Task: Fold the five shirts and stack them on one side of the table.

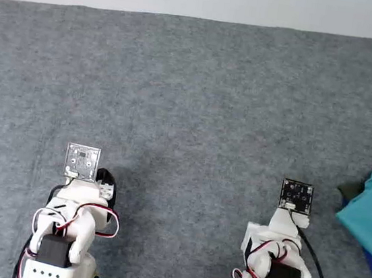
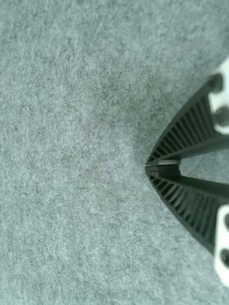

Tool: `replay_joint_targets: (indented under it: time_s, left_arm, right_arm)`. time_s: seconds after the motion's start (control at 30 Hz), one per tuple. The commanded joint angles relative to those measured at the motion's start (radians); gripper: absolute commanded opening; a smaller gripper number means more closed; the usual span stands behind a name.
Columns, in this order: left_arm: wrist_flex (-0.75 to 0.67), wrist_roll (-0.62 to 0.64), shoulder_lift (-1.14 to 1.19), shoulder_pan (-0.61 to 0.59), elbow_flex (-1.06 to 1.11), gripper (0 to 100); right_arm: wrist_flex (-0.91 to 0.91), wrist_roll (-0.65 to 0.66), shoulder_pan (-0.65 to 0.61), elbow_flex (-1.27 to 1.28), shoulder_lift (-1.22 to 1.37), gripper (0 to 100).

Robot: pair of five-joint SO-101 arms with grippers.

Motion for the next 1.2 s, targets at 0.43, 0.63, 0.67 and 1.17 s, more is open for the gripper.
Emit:
replay_joint_targets:
  time_s: [0.43, 0.63, 0.67, 1.17]
  left_arm:
    - [0.157, -0.015, -0.008, 0.006, -0.005, 1]
    - [0.195, -0.011, -0.011, 0.005, -0.005, 1]
    - [0.195, -0.011, -0.011, 0.005, -0.005, 1]
    - [0.195, -0.011, -0.011, 0.006, -0.005, 1]
  right_arm:
    - [-0.028, -0.005, 0.010, 0.018, -0.012, 1.0]
    - [-0.028, -0.005, 0.010, 0.018, -0.012, 1.0]
    - [-0.028, -0.005, 0.010, 0.018, -0.012, 1.0]
    - [-0.028, -0.005, 0.010, 0.018, -0.012, 1.0]
